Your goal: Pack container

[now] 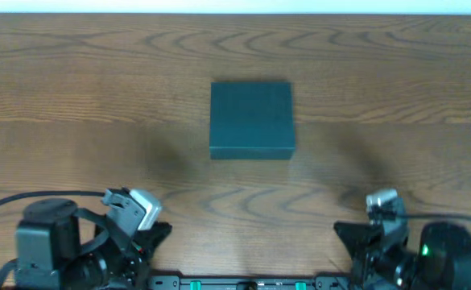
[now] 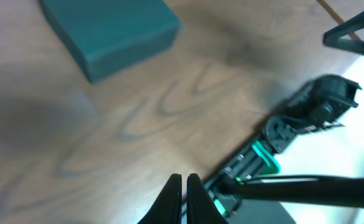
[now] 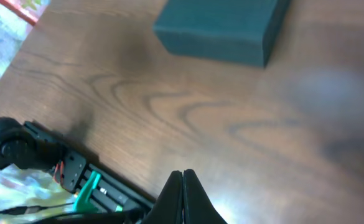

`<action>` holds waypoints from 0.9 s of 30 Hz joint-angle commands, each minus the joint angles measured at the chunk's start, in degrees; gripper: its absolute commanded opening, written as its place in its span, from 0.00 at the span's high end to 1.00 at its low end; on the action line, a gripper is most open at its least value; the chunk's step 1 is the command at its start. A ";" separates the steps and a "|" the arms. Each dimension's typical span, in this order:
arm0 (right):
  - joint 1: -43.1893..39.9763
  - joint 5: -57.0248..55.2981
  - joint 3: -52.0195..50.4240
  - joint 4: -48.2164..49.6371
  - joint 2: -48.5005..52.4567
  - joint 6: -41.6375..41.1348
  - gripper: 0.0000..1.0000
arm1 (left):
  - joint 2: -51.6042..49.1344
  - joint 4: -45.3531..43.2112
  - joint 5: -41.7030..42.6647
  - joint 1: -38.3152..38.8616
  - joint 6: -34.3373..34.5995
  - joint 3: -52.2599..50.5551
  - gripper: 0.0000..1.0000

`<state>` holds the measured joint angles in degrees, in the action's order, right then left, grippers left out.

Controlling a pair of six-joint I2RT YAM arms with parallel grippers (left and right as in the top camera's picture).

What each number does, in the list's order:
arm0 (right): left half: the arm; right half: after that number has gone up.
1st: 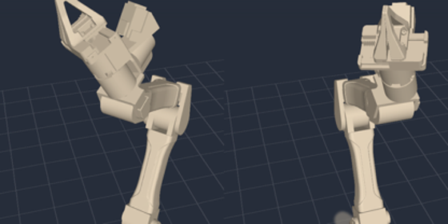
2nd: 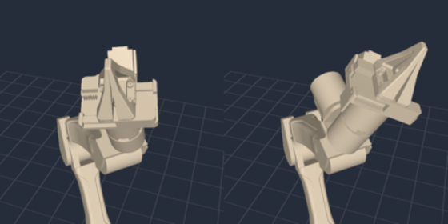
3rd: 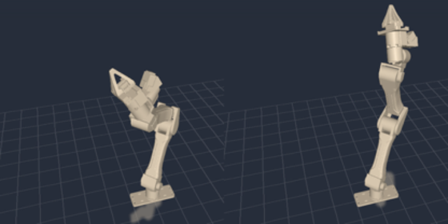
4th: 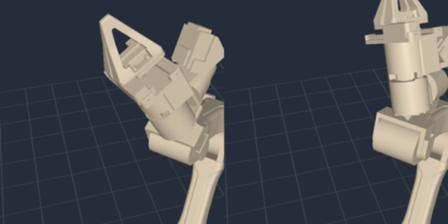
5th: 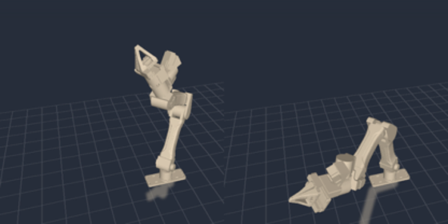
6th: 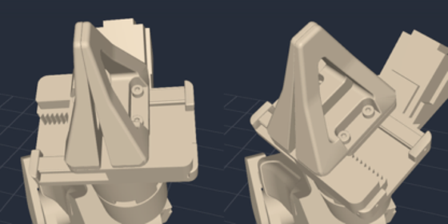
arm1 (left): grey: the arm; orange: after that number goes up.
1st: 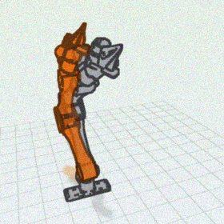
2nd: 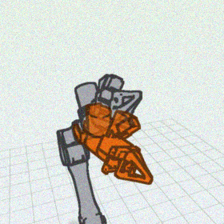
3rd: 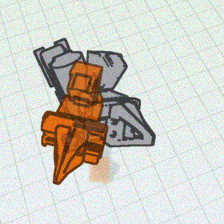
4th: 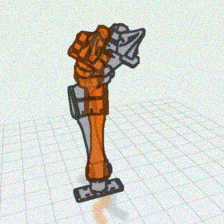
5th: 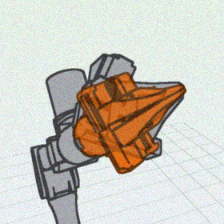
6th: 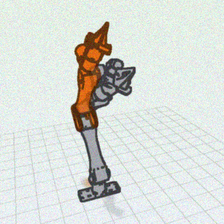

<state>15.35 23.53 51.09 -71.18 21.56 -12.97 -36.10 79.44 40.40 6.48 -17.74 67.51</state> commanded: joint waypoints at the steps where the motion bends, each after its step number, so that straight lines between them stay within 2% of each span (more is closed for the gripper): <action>1: 0.85 1.84 -5.88 -0.39 -5.99 -7.65 0.98 | 1.97 -1.73 4.24 0.02 2.34 -7.34 0.94; 6: 0.85 2.21 -10.71 -0.48 -9.27 -9.33 0.98 | 2.54 -6.29 4.61 0.02 5.27 -17.90 0.94; 7: 0.85 2.21 -11.10 -0.48 -9.25 -9.33 0.91 | 2.51 -7.39 4.63 0.02 6.45 -18.86 0.94; 8: 0.85 2.21 -11.45 -0.57 -9.25 -9.33 0.48 | 2.51 -8.37 4.57 0.02 7.69 -19.54 0.93; 9: 0.85 2.19 -11.85 -0.57 -9.25 -9.31 0.01 | 2.49 -9.01 4.39 0.02 8.41 -19.74 0.75; 10: 0.85 2.16 -12.13 -0.35 -9.25 -9.31 0.01 | 2.47 -9.35 4.26 0.02 8.85 -19.76 0.27; 11: 0.85 2.14 -12.39 -0.24 -9.25 -9.31 0.01 | 2.49 -9.73 3.98 0.02 9.14 -19.76 0.05; 27: 0.85 2.10 -12.74 -0.57 -9.25 -9.29 0.01 | 2.49 -9.79 3.96 0.02 9.18 -19.76 0.05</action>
<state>15.35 25.06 38.72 -71.75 12.67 -21.54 -33.98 69.80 43.55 6.48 -8.80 47.79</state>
